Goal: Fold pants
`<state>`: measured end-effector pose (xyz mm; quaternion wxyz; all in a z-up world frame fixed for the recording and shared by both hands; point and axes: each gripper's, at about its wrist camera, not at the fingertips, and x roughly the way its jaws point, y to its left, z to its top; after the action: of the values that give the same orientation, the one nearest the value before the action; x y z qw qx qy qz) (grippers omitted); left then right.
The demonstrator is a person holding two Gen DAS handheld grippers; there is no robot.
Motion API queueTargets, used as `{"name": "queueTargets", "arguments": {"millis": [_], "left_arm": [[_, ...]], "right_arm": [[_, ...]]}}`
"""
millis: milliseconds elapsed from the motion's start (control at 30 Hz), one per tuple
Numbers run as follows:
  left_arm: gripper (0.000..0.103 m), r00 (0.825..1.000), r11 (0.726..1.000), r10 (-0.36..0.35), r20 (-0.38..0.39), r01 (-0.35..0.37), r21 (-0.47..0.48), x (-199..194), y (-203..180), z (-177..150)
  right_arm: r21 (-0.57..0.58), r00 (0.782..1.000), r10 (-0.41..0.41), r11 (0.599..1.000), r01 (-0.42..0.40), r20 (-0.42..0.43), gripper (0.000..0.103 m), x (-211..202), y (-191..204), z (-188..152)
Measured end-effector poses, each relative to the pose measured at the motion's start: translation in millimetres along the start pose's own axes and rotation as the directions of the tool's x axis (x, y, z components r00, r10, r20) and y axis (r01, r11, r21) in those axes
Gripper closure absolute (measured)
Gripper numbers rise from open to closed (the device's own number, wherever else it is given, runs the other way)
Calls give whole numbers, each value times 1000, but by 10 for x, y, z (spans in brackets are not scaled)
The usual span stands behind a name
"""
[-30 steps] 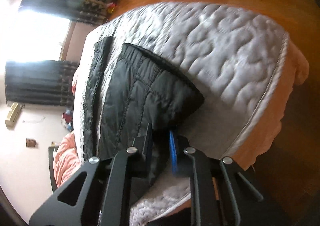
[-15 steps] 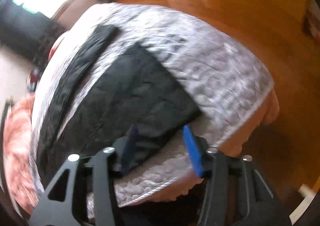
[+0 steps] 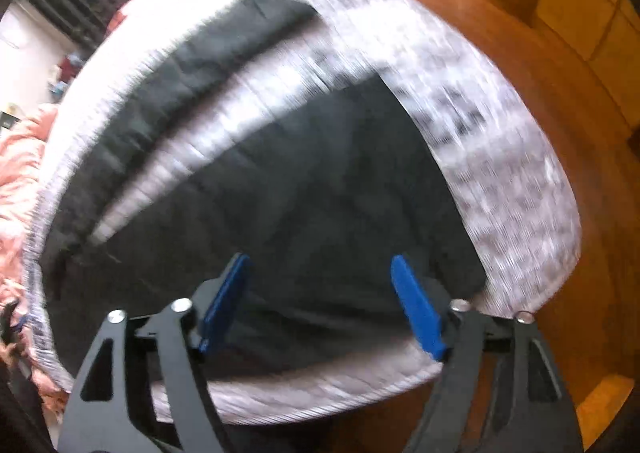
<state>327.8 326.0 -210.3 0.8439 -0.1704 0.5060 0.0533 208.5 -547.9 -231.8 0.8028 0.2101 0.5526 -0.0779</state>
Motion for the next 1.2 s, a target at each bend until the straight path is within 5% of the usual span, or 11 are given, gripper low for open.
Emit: {"name": "queueTargets", "arguments": {"millis": [167,433,533,600,733,900,1200], "left_arm": [[4,994,997,-80,-68,81,19,592,25,640],[5,976,988,-156,-150,152,-41,1310,155,1002],[18,974,988,-152,-169,151,-14,1409,95,998],[54,965,983,-185,-186,185,-17,1410,66,996],[60,961,984,-177,-211,180,-8,1401,24,983],[80,965,986,-164,-205,165,-14,1383,52,998],[82,973,986,-162,-164,156,-51,1363,101,916]], "right_arm": [[-25,992,128,991,-128,-9,21,65,464,601],[-78,993,111,990,-114,-46,21,585,918,1587],[-93,992,117,988,-121,-51,21,700,1012,1863],[-92,991,126,987,-130,-49,21,744,1007,2004],[-115,991,125,985,-128,-37,21,850,960,2434],[-135,995,100,986,-101,-19,21,968,880,2987],[-207,997,34,977,-47,-65,21,1637,865,3700]]}}
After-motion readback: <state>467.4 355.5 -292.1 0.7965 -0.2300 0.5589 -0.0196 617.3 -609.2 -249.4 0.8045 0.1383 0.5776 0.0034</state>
